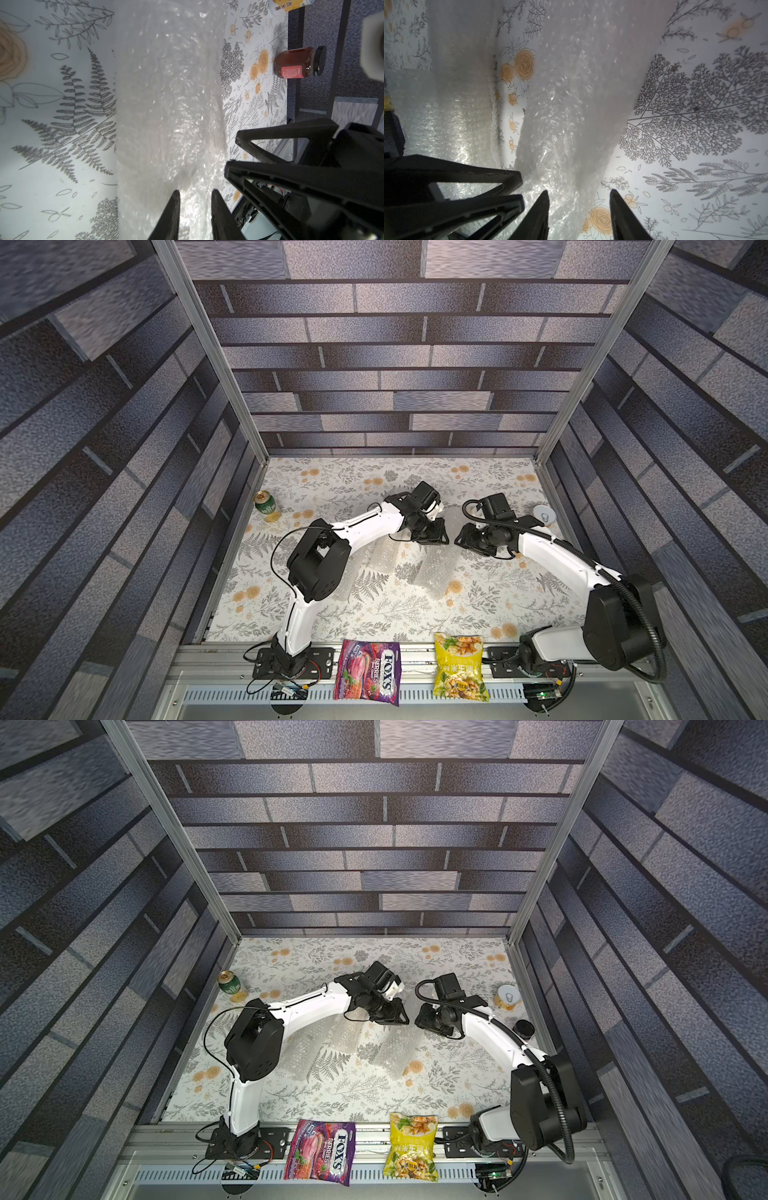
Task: Unwrap the vase from the bubble wrap
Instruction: Unwrap the bubble wrap at the center of the board.
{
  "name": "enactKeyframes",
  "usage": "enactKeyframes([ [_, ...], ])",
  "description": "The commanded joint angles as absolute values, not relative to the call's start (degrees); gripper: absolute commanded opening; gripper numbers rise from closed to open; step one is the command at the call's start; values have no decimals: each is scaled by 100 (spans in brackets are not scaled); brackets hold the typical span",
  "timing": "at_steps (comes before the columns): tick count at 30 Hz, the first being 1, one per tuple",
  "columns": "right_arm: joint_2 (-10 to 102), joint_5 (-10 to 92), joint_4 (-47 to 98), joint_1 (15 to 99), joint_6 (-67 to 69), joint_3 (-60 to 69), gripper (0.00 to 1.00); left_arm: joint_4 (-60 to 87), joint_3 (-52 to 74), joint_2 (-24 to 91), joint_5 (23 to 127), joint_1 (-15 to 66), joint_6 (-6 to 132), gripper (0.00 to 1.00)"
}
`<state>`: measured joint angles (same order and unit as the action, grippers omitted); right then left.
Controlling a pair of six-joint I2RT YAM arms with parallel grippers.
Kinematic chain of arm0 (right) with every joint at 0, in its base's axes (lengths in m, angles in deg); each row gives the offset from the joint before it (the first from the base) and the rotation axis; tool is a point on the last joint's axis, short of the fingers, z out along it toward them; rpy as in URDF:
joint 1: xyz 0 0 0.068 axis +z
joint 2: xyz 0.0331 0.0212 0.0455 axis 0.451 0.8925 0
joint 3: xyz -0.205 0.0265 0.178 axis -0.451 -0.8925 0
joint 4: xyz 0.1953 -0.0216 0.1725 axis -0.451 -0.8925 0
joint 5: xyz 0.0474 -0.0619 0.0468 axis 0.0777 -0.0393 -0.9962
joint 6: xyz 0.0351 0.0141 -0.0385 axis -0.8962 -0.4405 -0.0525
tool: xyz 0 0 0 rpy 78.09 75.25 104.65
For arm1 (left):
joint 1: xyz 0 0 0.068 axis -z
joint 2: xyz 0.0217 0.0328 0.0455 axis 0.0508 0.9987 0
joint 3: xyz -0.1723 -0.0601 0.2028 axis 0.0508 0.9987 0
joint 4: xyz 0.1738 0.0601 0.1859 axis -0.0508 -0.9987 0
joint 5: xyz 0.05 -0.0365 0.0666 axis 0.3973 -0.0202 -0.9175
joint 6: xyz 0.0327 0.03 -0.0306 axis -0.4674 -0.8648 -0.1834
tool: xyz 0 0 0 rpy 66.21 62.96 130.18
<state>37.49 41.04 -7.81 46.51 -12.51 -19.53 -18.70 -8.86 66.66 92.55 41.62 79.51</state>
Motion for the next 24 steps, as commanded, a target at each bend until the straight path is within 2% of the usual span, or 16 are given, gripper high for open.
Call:
enactKeyframes([
  [1,3792,4158,-735,4631,-1311,-2122,39,-2542,-1013,6652,9069,4220,7660,28],
  [3,3801,4081,-673,4628,-1334,-2192,36,-2674,-1112,6709,9029,4244,7582,28],
  [24,3729,3987,-640,4689,-1407,-2276,38,-3325,-1847,7144,8892,4542,7250,28],
])
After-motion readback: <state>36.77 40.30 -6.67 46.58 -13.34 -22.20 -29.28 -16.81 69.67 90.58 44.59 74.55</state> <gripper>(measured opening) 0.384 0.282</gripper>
